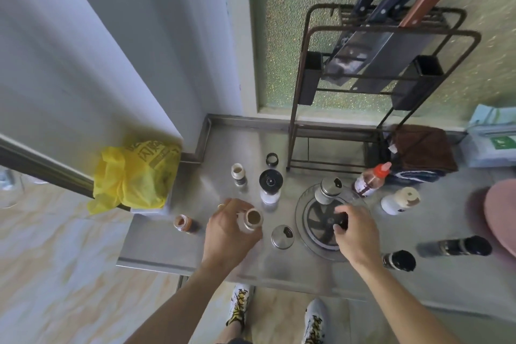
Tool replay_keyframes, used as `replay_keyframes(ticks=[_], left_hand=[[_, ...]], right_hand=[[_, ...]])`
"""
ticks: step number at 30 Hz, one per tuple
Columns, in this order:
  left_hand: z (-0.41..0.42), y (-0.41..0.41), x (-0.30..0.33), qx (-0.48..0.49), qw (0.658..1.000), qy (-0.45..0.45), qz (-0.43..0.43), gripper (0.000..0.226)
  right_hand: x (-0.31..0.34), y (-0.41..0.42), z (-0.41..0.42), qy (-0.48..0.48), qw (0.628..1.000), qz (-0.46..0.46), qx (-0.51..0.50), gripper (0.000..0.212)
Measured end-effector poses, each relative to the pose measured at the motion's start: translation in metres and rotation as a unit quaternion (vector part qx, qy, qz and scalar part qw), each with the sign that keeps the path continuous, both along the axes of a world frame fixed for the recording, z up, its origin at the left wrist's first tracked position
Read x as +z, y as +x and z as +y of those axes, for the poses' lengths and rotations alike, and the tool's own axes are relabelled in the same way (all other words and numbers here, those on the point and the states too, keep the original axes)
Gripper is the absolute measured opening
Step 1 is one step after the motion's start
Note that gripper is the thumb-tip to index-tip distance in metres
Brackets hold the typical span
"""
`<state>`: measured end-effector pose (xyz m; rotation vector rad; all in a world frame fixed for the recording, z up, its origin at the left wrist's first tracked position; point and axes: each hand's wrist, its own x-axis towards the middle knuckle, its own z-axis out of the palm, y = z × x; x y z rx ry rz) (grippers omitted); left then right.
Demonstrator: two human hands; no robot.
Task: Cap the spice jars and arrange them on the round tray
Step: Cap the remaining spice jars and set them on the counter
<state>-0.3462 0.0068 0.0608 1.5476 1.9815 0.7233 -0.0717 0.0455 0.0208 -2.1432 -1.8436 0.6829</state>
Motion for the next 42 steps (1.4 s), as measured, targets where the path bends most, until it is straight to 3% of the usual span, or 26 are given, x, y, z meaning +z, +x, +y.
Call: replay_keyframes(ticks=[2, 5, 7, 9, 16, 20, 23, 27, 32, 35, 39, 41, 42], left_hand=[[0.008, 0.014, 0.026, -0.02, 0.999, 0.009, -0.038, 0.035], [0.019, 0.039, 0.061, -0.064, 0.993, 0.003, -0.095, 0.034], [0.025, 0.056, 0.079, -0.1, 0.989, 0.024, -0.11, 0.033], [0.029, 0.073, 0.095, -0.135, 0.983, 0.05, -0.112, 0.033], [0.032, 0.106, 0.132, -0.184, 0.97, 0.095, -0.13, 0.039], [0.03, 0.114, 0.145, -0.183, 0.964, 0.091, -0.171, 0.041], [0.028, 0.117, 0.148, -0.213, 0.963, 0.111, -0.126, 0.039], [0.027, 0.12, 0.152, -0.252, 0.957, 0.12, -0.078, 0.041], [0.022, 0.12, 0.153, -0.264, 0.956, 0.113, -0.06, 0.044], [0.02, 0.121, 0.154, -0.263, 0.956, 0.109, -0.068, 0.043], [0.022, 0.121, 0.154, -0.263, 0.956, 0.104, -0.074, 0.042], [0.023, 0.121, 0.153, -0.267, 0.956, 0.102, -0.073, 0.041], [0.023, 0.12, 0.152, -0.267, 0.955, 0.101, -0.074, 0.041]], right_hand=[[0.045, -0.003, 0.001, 0.022, 0.989, 0.139, -0.048, 0.037], [0.119, -0.011, 0.002, -0.02, 0.92, 0.379, -0.1, 0.04], [0.16, -0.014, 0.002, -0.012, 0.884, 0.459, -0.081, 0.034], [0.196, -0.014, 0.002, 0.01, 0.875, 0.48, -0.06, 0.028], [0.234, 0.015, 0.002, 0.072, 0.909, 0.41, -0.011, 0.027], [0.238, 0.039, 0.002, 0.061, 0.926, 0.368, 0.064, 0.039], [0.249, 0.056, 0.006, 0.025, 0.947, 0.277, 0.161, 0.051], [0.259, 0.066, 0.011, 0.029, 0.95, 0.168, 0.263, 0.047], [0.256, 0.061, 0.011, 0.026, 0.966, 0.116, 0.229, 0.02], [0.255, 0.054, 0.006, 0.033, 0.971, 0.078, 0.225, 0.04], [0.255, 0.059, 0.006, 0.006, 0.965, 0.098, 0.243, 0.048], [0.254, 0.055, 0.006, 0.015, 0.972, 0.073, 0.224, 0.028], [0.252, 0.053, 0.006, 0.015, 0.976, 0.058, 0.211, 0.031]])
